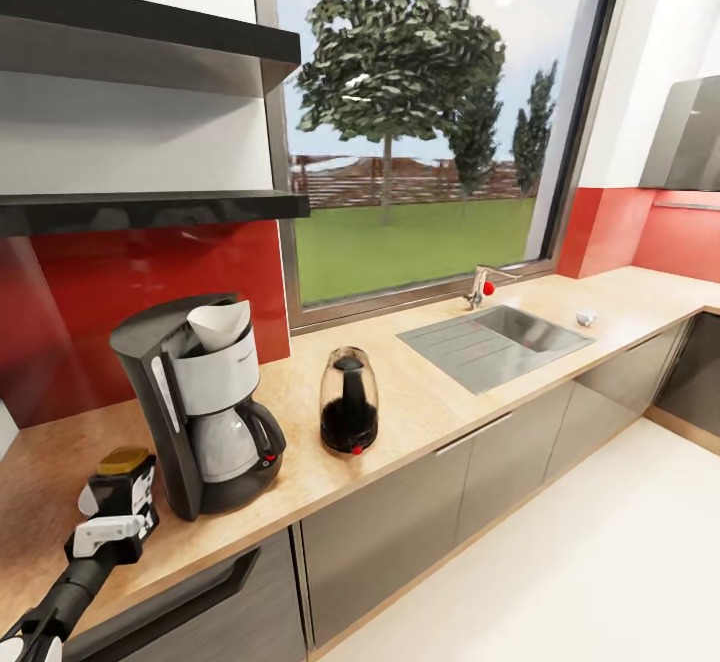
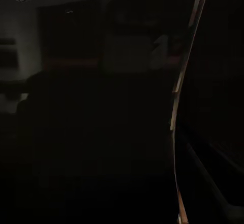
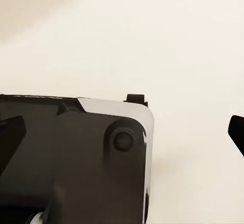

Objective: Set up a coffee station on the kitchen countertop: keep the coffee maker on the countertop, move the bottle of coffee from the kitchen shelf to the counter next to the coffee maker, place a paper coffee filter on top of the coffee maker, put the saucer next to the coffee maker with the coffee cup on the saucer, and place the electric kettle next to the coffee maker.

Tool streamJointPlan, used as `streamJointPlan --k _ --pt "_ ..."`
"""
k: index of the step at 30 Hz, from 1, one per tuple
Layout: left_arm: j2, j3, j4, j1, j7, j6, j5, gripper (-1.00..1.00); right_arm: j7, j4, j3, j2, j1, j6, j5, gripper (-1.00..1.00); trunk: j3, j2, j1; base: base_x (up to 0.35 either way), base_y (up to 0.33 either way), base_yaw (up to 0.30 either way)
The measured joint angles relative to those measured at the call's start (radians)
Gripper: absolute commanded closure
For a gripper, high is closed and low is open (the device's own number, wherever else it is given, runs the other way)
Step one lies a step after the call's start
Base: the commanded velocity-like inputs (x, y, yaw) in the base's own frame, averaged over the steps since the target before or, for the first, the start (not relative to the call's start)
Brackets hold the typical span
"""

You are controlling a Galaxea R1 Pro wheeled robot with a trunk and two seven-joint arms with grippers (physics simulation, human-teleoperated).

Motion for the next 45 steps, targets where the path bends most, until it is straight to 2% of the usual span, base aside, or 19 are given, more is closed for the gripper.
streamJointPlan --k 4,16,17,45 --pt "0.0 -0.001 0.03 0.0 0.001 -0.014 0.001 1.0 0.0 0.0 0.001 0.0 0.0 0.0 0.0 -1.0 0.0 0.0 0.0 0.0 0.0 0.0" --pt "-0.001 -0.002 0.036 -0.001 0.004 -0.025 0.003 1.0 0.0 0.0 0.001 0.0 0.0 -0.001 0.0 -1.0 0.0 0.0 0.0 0.0 0.0 0.0" --pt "-0.001 -0.003 0.036 -0.001 0.004 -0.025 0.003 -1.0 0.0 0.0 0.001 0.0 0.0 -0.001 0.0 -1.0 0.0 0.0 0.0 0.0 0.0 0.0" --pt "-0.001 0.0 0.035 -0.001 0.001 -0.028 0.008 -1.0 0.0 0.001 0.001 -0.003 0.0 -0.002 0.0 -1.0 0.0 0.0 0.0 0.0 0.0 0.0"
